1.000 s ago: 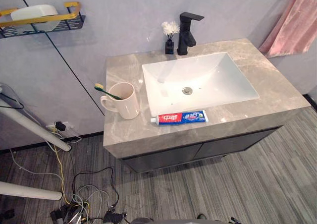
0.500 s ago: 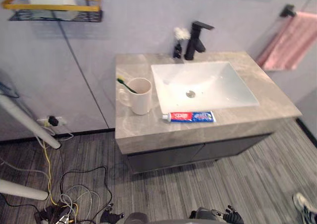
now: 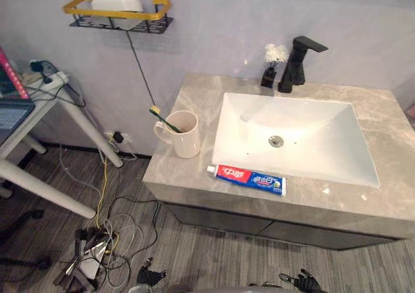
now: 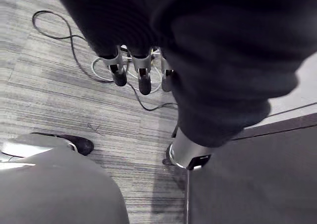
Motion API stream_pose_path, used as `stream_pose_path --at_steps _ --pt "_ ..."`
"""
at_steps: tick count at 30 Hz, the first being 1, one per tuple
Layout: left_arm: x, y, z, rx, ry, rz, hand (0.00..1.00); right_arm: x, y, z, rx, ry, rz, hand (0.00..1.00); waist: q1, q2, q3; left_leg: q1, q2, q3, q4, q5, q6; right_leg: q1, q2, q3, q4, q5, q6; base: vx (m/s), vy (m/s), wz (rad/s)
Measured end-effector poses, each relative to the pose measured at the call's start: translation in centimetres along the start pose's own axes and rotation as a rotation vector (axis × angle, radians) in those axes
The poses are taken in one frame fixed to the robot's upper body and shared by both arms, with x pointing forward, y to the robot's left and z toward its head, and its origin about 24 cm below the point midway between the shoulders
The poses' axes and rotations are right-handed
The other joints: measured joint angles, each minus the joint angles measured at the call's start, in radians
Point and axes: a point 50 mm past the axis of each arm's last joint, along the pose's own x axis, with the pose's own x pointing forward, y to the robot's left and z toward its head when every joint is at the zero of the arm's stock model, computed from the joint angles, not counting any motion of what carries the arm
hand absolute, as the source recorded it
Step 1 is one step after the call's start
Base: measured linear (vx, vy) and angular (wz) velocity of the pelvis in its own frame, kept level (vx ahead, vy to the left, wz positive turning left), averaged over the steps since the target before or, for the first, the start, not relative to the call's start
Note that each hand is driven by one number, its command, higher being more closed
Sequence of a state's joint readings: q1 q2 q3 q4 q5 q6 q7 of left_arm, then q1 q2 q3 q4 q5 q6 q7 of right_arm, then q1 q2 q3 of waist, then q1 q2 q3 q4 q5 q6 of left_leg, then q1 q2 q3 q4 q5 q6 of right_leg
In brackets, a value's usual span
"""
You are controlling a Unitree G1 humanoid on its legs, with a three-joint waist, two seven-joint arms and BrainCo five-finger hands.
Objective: Organize washtable
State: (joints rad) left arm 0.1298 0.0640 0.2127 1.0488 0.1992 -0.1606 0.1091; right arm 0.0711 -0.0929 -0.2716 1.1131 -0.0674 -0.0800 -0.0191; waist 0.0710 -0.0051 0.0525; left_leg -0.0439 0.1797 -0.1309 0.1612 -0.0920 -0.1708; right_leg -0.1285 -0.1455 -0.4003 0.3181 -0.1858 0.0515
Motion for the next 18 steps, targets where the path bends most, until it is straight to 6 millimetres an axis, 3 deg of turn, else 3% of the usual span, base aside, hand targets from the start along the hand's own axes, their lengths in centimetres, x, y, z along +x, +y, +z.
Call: stream_pose_path --at_steps 3,5,8,14,17,18 --pt "0.0 0.0 -0.1 -0.028 0.006 0.004 0.00 0.2 0.7 0.9 0.005 -0.026 0.018 0.00 -0.001 0.004 0.002 -0.039 -0.013 0.017 -0.011 0.006 -0.004 0.010 -0.012 -0.053 -0.041 0.010 -0.005 -0.07 0.009 0.48" --pt "-0.1 0.1 -0.2 -0.051 0.009 0.012 0.00 0.2 1.3 1.1 -0.014 -0.036 0.041 0.00 0.005 0.012 -0.001 -0.050 -0.028 0.017 -0.040 0.020 0.017 0.021 -0.014 -0.080 -0.085 0.048 0.010 -0.10 0.095 0.48" --pt "-0.1 0.4 -0.4 -0.072 0.016 0.024 0.00 0.1 2.7 2.0 -0.027 -0.075 0.079 0.00 0.001 0.001 0.009 -0.053 -0.052 0.023 -0.057 0.029 0.033 0.037 -0.032 -0.096 -0.121 0.088 0.027 -0.13 0.122 0.23" --pt "-0.2 1.1 -0.9 -0.227 0.046 0.085 0.00 -0.2 3.8 1.6 -0.008 -0.076 0.107 0.00 0.004 0.005 0.004 -0.045 -0.082 0.048 -0.078 0.026 0.076 0.085 -0.052 -0.099 -0.218 0.153 0.053 -0.16 0.088 0.06" --pt "-0.1 2.5 -0.8 -0.390 0.053 0.167 0.00 -0.3 3.4 1.0 -0.009 -0.062 0.098 0.00 0.001 0.021 -0.022 -0.036 -0.092 0.055 -0.118 0.026 0.076 0.112 -0.048 -0.118 -0.282 0.173 0.057 -0.09 0.025 0.13" --pt "0.1 4.0 0.0 -0.454 0.018 0.216 0.00 -0.3 3.2 0.8 -0.010 -0.054 0.100 0.00 0.001 0.023 -0.027 -0.027 -0.093 0.053 -0.132 0.026 0.076 0.123 -0.046 -0.121 -0.294 0.173 0.057 -0.01 0.011 0.21"
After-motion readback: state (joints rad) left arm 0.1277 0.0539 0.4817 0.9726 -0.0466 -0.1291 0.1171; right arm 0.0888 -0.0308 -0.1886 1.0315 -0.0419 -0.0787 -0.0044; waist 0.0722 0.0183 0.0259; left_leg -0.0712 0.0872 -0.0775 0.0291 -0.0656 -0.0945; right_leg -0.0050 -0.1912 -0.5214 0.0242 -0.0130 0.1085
